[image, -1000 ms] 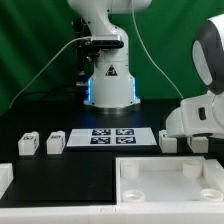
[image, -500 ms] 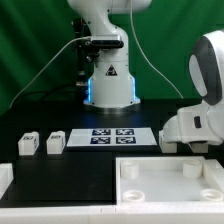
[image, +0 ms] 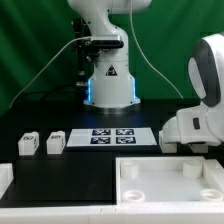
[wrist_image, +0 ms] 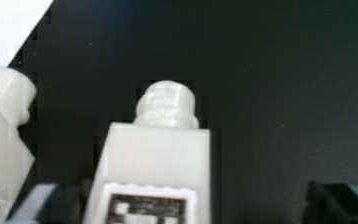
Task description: Assemble one leg
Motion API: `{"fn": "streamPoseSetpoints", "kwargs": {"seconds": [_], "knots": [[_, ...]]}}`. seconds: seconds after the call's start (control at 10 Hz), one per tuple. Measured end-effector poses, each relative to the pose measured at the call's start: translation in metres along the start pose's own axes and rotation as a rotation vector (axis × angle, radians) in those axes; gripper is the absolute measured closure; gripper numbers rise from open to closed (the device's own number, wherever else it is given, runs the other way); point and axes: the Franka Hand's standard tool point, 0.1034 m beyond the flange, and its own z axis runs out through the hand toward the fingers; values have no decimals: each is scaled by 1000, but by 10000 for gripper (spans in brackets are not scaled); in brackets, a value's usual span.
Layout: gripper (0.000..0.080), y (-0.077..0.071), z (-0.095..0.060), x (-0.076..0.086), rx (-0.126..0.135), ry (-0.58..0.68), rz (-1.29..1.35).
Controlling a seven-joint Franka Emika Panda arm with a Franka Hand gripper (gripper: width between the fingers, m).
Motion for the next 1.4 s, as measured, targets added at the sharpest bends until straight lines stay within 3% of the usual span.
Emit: {"fn": "streamPoseSetpoints", "kwargs": {"seconds": [0.1,0.2,0.3,1.2,1.4], "knots": [[385,0,0,0,0,0,0],[385,0,0,0,0,0,0],[511,0,0,0,0,0,0],[509,1,-2,-1,0,0,-3],[509,6,-34,-12,4,34,-28]]}}
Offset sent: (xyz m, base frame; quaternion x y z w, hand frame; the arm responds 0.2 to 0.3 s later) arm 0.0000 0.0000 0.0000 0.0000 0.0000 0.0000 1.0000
